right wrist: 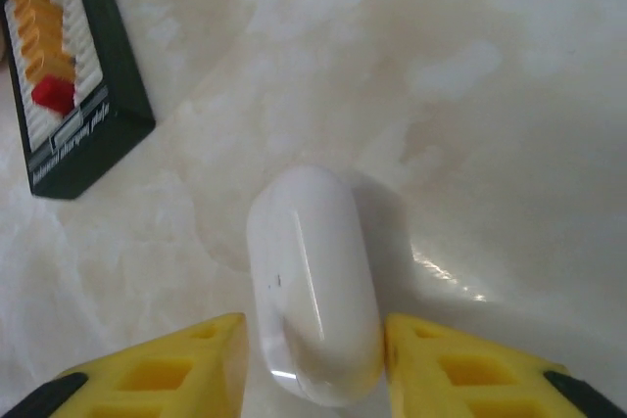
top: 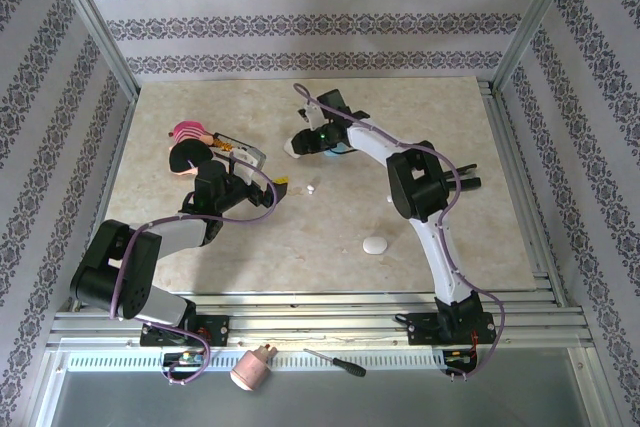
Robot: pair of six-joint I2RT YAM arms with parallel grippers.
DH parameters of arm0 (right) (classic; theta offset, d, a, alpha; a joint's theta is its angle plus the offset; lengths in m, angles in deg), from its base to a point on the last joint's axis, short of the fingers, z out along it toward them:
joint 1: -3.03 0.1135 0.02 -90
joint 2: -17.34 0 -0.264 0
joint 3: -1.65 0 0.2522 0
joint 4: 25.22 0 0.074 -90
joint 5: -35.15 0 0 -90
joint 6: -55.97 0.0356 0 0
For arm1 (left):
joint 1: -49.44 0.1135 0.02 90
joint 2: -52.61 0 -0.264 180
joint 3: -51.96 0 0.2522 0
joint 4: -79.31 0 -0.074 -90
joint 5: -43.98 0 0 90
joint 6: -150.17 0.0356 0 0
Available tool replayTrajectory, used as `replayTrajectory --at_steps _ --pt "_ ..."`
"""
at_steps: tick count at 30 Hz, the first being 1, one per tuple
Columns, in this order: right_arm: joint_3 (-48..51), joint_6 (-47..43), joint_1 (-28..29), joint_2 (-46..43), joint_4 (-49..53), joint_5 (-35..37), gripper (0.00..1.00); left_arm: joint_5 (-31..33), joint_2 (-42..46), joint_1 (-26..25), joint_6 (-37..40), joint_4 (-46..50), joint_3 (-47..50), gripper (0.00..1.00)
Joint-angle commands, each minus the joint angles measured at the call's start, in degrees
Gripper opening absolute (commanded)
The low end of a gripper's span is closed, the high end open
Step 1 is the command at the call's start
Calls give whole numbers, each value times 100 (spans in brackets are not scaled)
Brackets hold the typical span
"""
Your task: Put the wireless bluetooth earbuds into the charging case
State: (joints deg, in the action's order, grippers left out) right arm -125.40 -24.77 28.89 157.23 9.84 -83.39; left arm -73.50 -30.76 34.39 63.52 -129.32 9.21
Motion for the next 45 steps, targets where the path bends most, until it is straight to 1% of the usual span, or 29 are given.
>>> replayTrajectory --at_steps 1,3,6,9,12,14,17,19,22,26,28,31,33,39,45 --pt "286 -105 -190 -605 -144 -18 49 139 52 -54 -156 113 -17 99" --pt "741 -270 -263 -1045 -305 74 56 229 28 -35 -226 131 -32 99" --pt "1713 -664 -390 -1882 -775 159 66 348 -1 4 -329 272 -117 99" --pt "2907 -1569 -479 -2882 -1268 183 73 507 -7 23 -397 -5 13 99" --pt "3947 -2767 -513 -3879 -1266 398 79 364 -58 33 -365 -21 1 99" --pt "4489 -3534 -513 -4481 -941 470 83 213 -111 33 -302 76 -77 99" --pt "5186 -4906 -492 -5447 113 409 88 108 -173 32 -232 39 -120 99" --pt "5574 -5372 -413 -6064 769 564 89 22 -216 32 -206 82 -173 99" --pt "5852 -5628 -245 -6623 1568 708 89 -121 -267 37 -126 328 -330 99" --pt "5992 -5732 96 -6907 2636 870 90 -175 -187 29 -72 428 -387 99" --pt "6149 -5715 234 -7033 2822 1084 90 -206 -112 33 -13 397 -345 99" --pt "6502 -5715 277 -7115 2672 1172 89 -220 -74 35 -17 292 -286 99" --pt "6672 -5758 334 -7001 2514 1330 89 -232 -84 34 -11 422 -341 99" --pt "6789 -5900 404 -6234 2323 1953 87 -267 -75 37 -2 360 -321 99" --pt "6839 -5909 399 -5568 1909 2108 84 -318 -105 33 -2 251 -267 99"
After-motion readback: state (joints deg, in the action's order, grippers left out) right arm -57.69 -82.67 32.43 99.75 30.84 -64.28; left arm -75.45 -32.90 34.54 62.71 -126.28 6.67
